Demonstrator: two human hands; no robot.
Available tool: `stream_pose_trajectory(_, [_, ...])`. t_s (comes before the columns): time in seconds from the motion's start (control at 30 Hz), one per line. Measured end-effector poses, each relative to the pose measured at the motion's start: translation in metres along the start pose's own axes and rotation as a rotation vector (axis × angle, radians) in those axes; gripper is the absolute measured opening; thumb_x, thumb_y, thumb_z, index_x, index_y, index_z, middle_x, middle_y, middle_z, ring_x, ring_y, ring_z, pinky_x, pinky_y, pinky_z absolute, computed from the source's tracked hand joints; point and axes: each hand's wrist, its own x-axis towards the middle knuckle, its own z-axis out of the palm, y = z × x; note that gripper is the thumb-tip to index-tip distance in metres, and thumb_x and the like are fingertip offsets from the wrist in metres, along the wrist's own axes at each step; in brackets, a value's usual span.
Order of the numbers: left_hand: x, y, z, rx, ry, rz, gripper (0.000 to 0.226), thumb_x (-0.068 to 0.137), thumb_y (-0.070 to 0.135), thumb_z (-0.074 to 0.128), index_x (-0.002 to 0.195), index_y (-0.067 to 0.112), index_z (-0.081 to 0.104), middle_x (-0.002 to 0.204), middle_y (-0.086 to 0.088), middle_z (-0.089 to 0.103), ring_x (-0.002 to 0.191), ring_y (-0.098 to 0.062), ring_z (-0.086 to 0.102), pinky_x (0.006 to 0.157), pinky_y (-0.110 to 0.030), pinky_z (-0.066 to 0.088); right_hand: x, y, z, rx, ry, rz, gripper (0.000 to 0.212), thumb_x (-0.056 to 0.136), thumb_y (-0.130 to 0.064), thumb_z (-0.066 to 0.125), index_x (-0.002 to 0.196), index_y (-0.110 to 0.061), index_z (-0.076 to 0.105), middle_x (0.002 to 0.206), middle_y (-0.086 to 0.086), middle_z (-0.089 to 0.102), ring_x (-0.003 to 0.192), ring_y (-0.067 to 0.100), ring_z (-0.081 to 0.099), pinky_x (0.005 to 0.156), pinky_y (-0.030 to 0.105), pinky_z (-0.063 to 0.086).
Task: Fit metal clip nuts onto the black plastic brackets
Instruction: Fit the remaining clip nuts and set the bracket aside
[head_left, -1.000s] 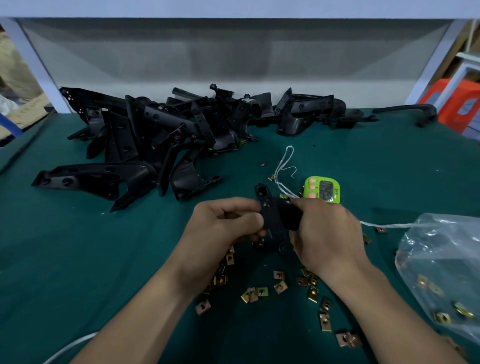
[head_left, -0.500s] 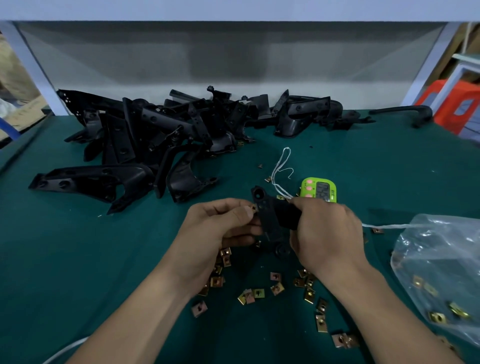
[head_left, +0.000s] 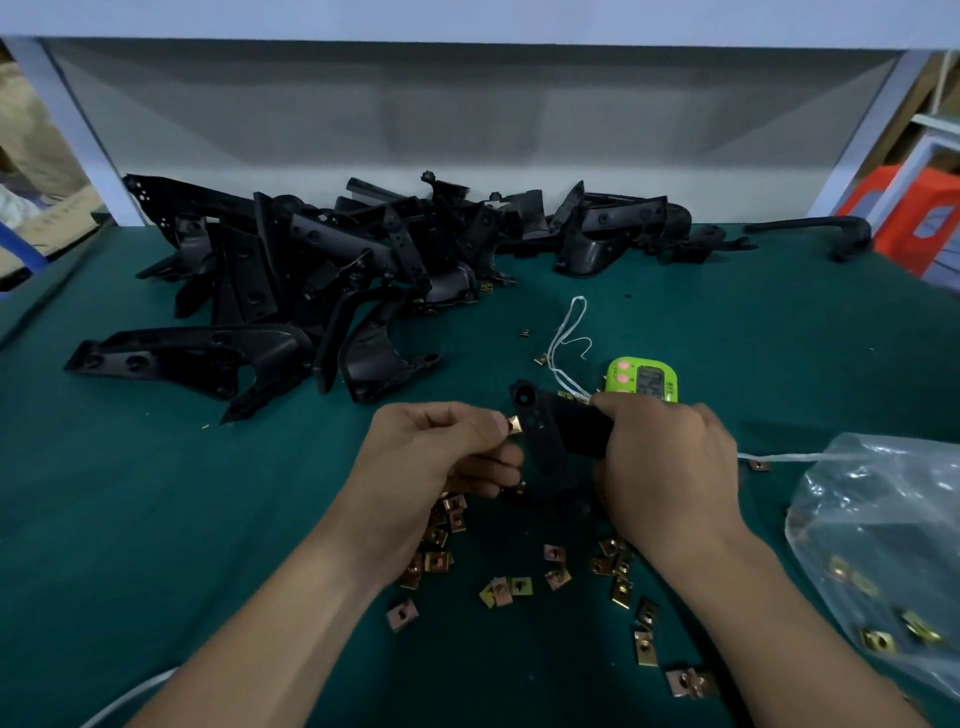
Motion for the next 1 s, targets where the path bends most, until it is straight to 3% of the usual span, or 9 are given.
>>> stream_pose_trajectory(0.23, [-0.001, 0.001, 0.001, 0.061, 0.008, 0.021, 0.030, 0.092, 0.010, 0.068, 0.065, 0.014, 0.077, 0.071, -0.015, 0.073, 0.056, -0.018, 0.068, 0.051, -0.021, 0.052, 0.000, -0.002, -0.001, 0.005, -0.036, 0.013, 0.036, 0.075, -0.009, 0.064, 0.098, -0.034, 0.071, 0.073, -0.001, 0.067, 0.061, 0.026, 0.037, 0.060, 0.029, 0.023])
stream_pose_trajectory(0.43, [0.000, -0.002, 0.000, 0.087, -0.007, 0.019, 0.030, 0.092, 0.011, 0.068, 0.064, 0.016, 0.077, 0.069, -0.014, 0.073, 0.056, -0.019, 0.068, 0.051, -0.021, 0.052, -0.001, -0.005, -0.006, -0.059, -0.037, -0.004, 0.029, 0.077, -0.010, 0.062, 0.094, -0.033, 0.069, 0.073, -0.003, 0.064, 0.062, 0.026, 0.036, 0.055, 0.031, 0.018])
stream_pose_trajectory(0.6, [0.002, -0.007, 0.000, 0.159, 0.062, 0.045, 0.028, 0.088, 0.022, 0.074, 0.062, 0.013, 0.069, 0.049, -0.006, 0.055, 0.043, -0.014, 0.045, 0.044, -0.020, 0.041, -0.004, -0.010, -0.010, -0.055, -0.032, -0.030, 0.036, 0.078, -0.004, 0.057, 0.097, -0.032, 0.070, 0.079, -0.002, 0.069, 0.063, 0.026, 0.045, 0.060, 0.029, 0.025])
stream_pose_trajectory(0.67, [0.003, -0.008, 0.000, 0.156, 0.090, 0.051, 0.027, 0.086, 0.023, 0.075, 0.063, 0.012, 0.069, 0.046, -0.003, 0.049, 0.041, -0.012, 0.039, 0.042, -0.019, 0.037, -0.005, -0.014, -0.011, -0.065, -0.034, -0.038, 0.035, 0.072, -0.001, 0.058, 0.088, -0.029, 0.072, 0.072, 0.001, 0.069, 0.061, 0.030, 0.055, 0.059, 0.029, 0.025])
stream_pose_trajectory(0.8, [0.000, -0.009, 0.005, 0.140, 0.130, 0.054, 0.025, 0.080, 0.028, 0.080, 0.059, 0.018, 0.071, 0.044, -0.002, 0.047, 0.039, -0.011, 0.036, 0.039, -0.020, 0.035, -0.006, -0.022, -0.011, -0.143, -0.013, -0.012, 0.029, 0.052, 0.001, 0.061, 0.063, -0.025, 0.066, 0.051, -0.001, 0.059, 0.044, 0.026, 0.052, 0.057, 0.026, 0.023])
stream_pose_trajectory(0.87, [-0.001, -0.010, 0.007, 0.120, 0.152, 0.058, 0.030, 0.081, 0.027, 0.079, 0.056, 0.018, 0.067, 0.043, -0.002, 0.046, 0.038, -0.011, 0.035, 0.039, -0.019, 0.034, -0.009, -0.024, -0.007, -0.171, -0.051, -0.017, 0.030, 0.054, -0.002, 0.055, 0.066, -0.027, 0.066, 0.053, -0.004, 0.060, 0.048, 0.023, 0.057, 0.057, 0.026, 0.023])
stream_pose_trajectory(1.0, [-0.001, -0.010, 0.007, 0.139, 0.150, 0.080, 0.035, 0.085, 0.027, 0.077, 0.057, 0.013, 0.063, 0.044, -0.003, 0.045, 0.037, -0.011, 0.035, 0.040, -0.019, 0.036, -0.009, -0.024, -0.005, -0.159, -0.070, -0.028, 0.028, 0.058, -0.010, 0.072, 0.075, -0.033, 0.072, 0.057, -0.006, 0.062, 0.053, 0.021, 0.060, 0.056, 0.026, 0.022])
